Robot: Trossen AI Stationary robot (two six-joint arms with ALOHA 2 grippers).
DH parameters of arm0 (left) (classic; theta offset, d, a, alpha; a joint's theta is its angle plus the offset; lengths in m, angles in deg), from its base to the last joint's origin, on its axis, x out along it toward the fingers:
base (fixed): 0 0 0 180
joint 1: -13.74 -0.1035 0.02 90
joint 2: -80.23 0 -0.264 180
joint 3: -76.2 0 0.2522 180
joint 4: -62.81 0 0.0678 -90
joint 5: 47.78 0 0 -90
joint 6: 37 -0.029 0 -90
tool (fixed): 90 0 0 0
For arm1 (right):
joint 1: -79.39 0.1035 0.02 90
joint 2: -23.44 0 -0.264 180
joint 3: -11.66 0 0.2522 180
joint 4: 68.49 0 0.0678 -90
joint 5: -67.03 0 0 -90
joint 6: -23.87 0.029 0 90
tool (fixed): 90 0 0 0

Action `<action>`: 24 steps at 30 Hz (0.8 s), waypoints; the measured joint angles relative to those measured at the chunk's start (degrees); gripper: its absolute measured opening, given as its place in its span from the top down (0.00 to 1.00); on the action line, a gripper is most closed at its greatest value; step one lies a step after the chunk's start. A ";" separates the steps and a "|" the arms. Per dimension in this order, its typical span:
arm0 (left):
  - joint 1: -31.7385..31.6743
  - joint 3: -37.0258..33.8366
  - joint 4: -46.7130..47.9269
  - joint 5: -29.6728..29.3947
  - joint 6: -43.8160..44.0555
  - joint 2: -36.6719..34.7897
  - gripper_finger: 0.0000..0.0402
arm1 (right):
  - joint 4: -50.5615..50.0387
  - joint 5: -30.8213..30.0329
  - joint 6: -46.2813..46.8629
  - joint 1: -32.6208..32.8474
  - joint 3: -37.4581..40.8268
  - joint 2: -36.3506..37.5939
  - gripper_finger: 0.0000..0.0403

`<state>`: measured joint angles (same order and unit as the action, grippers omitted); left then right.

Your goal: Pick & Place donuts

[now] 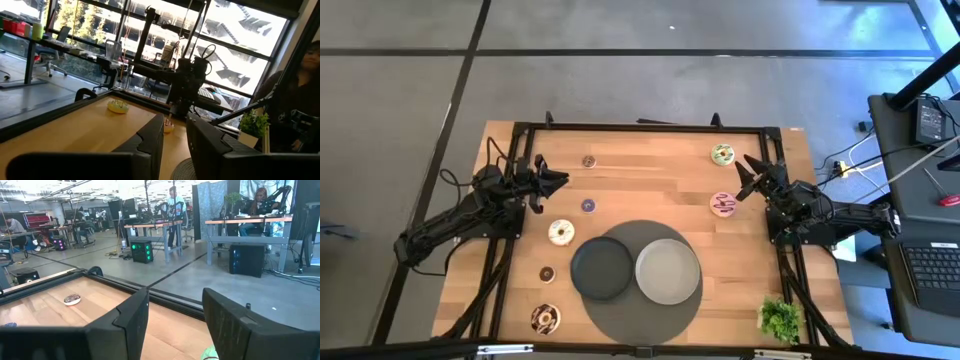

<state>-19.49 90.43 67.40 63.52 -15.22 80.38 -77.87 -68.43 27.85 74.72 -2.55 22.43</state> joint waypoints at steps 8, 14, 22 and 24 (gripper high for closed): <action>0.02 0.00 0.00 0.00 0.00 0.00 0.80 | 0.00 -0.01 0.00 0.00 0.00 0.00 0.54; 0.00 0.00 0.00 0.01 0.00 -0.02 0.81 | -0.01 0.00 -0.01 0.01 0.00 0.02 0.54; 0.00 0.00 0.00 0.02 0.00 0.00 0.80 | 0.00 -0.01 0.00 0.01 0.00 0.01 0.54; 0.00 0.02 0.00 0.00 0.00 -0.02 0.81 | 0.00 -0.01 -0.02 0.00 0.00 0.00 0.54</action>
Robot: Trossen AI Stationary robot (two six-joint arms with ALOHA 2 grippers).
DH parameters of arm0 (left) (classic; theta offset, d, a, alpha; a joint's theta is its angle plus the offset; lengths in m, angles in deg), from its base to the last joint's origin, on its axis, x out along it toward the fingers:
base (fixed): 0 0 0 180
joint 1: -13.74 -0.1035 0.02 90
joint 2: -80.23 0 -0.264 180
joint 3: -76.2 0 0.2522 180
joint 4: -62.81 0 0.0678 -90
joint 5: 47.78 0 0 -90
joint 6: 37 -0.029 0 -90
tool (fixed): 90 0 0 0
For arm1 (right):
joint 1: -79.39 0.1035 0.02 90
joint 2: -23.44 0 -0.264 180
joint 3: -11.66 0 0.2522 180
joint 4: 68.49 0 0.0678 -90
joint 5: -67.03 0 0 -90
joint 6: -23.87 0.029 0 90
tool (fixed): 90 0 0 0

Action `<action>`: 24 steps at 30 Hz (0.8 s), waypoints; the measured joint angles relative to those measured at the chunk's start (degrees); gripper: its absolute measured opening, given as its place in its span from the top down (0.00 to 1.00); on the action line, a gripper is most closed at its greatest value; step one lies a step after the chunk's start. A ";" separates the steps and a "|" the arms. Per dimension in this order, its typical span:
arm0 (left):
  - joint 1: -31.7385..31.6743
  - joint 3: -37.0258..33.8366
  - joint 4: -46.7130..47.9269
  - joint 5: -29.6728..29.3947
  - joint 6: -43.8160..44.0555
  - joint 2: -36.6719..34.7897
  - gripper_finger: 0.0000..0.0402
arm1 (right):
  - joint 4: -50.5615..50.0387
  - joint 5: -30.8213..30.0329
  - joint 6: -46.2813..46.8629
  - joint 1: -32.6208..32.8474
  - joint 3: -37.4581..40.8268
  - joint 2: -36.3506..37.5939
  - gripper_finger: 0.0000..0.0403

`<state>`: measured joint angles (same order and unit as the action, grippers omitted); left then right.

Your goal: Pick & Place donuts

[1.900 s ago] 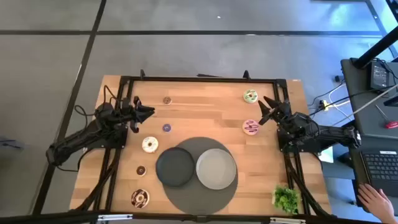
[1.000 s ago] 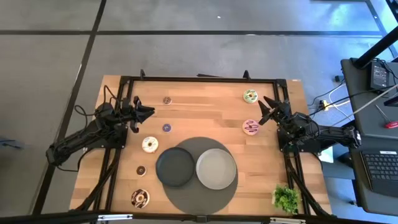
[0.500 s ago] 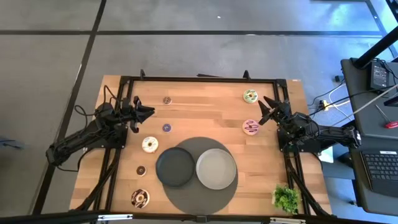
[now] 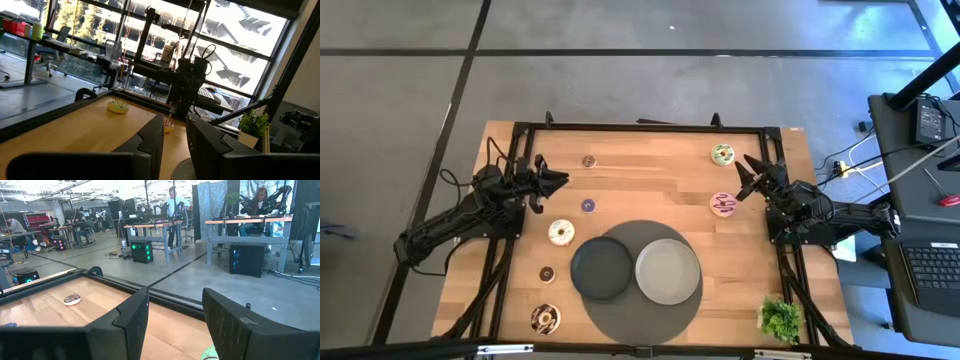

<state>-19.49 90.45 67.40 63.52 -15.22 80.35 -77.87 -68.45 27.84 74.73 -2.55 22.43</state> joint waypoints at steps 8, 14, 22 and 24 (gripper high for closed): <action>0.00 -0.02 0.00 0.00 0.00 0.01 0.80 | 0.00 0.00 0.02 0.00 0.00 0.00 0.54; 0.00 -0.02 0.00 0.01 0.00 0.02 0.81 | 0.00 0.73 1.74 0.01 0.00 0.02 0.54; 0.02 -0.02 0.00 0.00 0.00 0.01 0.80 | 0.01 5.03 3.05 0.02 0.00 0.01 0.54; 0.02 -0.02 0.00 0.00 0.00 0.02 0.80 | 0.02 5.03 3.21 0.01 0.00 0.02 0.54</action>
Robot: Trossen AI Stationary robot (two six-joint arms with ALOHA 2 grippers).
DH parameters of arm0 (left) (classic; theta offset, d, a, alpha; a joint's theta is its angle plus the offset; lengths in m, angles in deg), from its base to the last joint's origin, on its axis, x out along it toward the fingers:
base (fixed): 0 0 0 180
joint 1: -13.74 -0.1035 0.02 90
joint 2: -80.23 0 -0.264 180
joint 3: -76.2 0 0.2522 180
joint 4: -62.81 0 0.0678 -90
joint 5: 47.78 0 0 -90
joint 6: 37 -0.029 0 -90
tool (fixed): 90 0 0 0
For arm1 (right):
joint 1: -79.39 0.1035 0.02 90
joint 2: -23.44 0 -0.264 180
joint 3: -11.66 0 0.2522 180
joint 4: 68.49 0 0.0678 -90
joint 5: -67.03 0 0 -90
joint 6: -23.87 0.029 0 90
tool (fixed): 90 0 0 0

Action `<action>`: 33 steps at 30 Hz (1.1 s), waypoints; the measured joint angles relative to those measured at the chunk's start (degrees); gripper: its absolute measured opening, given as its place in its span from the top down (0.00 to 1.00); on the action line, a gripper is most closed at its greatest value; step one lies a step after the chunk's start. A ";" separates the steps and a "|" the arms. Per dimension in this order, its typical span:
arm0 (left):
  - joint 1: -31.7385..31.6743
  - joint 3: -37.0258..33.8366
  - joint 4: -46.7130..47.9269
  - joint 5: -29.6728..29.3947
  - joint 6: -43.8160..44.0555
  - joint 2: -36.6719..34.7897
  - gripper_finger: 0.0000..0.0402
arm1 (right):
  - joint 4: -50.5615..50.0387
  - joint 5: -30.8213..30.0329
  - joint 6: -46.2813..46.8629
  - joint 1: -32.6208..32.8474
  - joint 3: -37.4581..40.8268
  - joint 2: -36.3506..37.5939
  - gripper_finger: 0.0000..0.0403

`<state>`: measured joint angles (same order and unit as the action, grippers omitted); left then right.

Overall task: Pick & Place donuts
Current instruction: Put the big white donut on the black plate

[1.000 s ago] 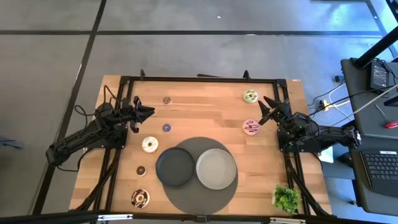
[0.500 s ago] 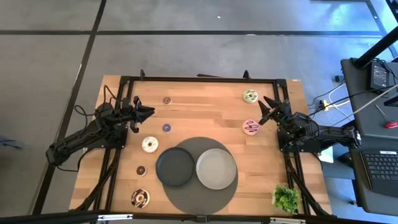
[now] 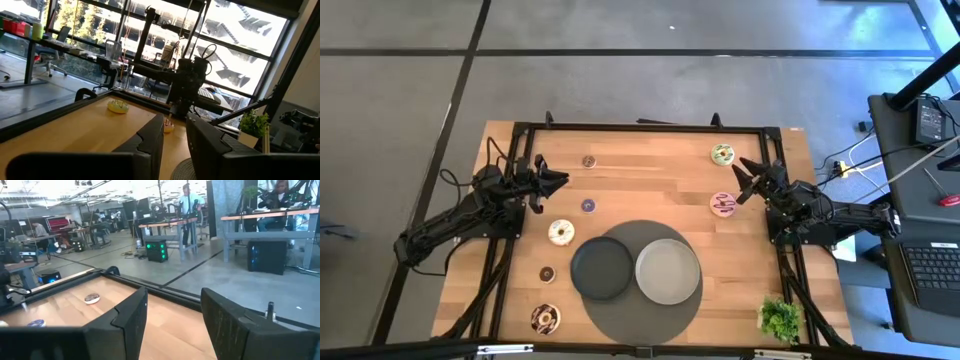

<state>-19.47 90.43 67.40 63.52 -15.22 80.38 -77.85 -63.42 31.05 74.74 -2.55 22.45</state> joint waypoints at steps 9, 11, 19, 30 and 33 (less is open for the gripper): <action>-0.02 0.00 0.00 0.00 0.00 0.00 0.80 | 0.00 -0.02 -1.44 -0.01 0.00 0.00 0.54; -0.01 0.00 0.00 0.00 0.15 0.00 0.80 | -0.01 -0.02 -1.37 -0.01 0.00 0.00 0.54; 0.00 0.02 -0.43 -3.66 4.68 0.00 0.80 | -0.02 -1.91 5.96 -0.01 0.00 0.00 0.54; 0.00 0.00 -0.92 -15.09 8.98 -0.02 0.80 | -0.04 -1.97 9.16 -0.01 0.00 0.00 0.54; 0.00 0.01 -1.10 -18.14 8.98 -0.01 0.80 | -0.04 -1.99 9.11 -0.01 0.00 0.00 0.54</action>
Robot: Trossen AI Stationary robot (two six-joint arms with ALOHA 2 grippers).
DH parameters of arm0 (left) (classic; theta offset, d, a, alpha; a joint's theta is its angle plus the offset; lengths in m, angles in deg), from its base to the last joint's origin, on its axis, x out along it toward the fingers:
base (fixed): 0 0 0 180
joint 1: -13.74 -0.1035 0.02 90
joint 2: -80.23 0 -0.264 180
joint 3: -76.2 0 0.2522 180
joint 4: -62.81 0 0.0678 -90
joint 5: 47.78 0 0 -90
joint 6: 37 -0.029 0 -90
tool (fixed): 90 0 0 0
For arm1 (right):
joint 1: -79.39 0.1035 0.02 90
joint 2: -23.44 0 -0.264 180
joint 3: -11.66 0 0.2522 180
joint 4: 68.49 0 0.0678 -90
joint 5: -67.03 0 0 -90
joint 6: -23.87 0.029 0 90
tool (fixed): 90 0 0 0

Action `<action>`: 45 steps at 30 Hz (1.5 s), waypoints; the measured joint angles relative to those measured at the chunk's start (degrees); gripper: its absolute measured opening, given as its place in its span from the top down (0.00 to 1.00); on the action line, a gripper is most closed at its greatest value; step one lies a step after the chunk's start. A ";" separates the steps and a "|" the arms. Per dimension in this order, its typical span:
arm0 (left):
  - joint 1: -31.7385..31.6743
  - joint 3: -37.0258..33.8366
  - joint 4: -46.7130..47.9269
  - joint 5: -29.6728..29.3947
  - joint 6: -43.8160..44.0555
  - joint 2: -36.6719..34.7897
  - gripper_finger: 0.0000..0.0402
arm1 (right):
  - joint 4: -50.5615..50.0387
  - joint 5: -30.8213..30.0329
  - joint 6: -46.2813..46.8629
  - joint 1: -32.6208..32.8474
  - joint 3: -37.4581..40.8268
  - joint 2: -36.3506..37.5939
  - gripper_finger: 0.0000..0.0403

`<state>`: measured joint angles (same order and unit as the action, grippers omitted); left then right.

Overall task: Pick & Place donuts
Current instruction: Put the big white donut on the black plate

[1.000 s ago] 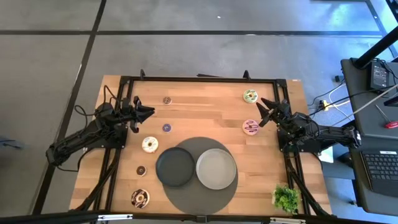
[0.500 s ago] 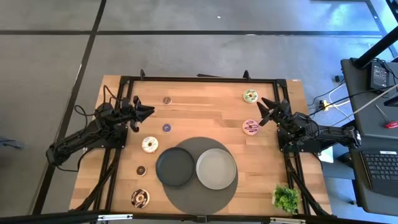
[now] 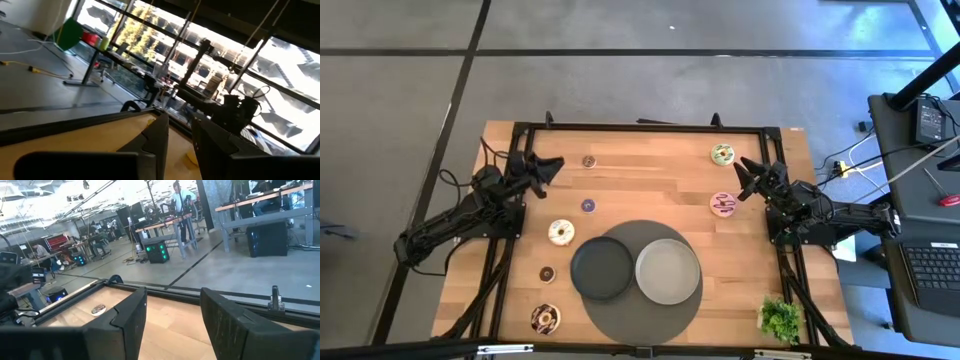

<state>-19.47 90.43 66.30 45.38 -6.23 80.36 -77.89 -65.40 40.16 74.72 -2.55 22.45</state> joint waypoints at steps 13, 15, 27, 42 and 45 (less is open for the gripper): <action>0.00 0.00 -0.30 -2.01 0.49 -0.01 0.70 | -0.01 -0.11 0.00 0.00 0.00 0.00 0.54; 0.00 -0.01 -0.28 -2.09 1.59 -0.01 0.64 | 0.00 -0.11 0.00 0.00 0.00 0.00 0.54; -0.03 0.02 -0.53 -2.09 8.93 0.00 0.46 | 0.00 -0.11 0.00 0.00 0.00 0.00 0.54; 5.63 32.29 44.85 2.62 -2.83 26.97 0.48 | -0.44 -6.54 0.04 0.00 0.00 0.00 0.54; 8.00 39.72 61.24 1.14 -0.79 36.39 0.48 | -0.44 -6.54 0.07 0.00 0.00 -0.01 0.54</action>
<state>-11.47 130.15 127.54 46.52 -7.02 116.75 -78.33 -71.94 40.23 74.72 -2.55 22.44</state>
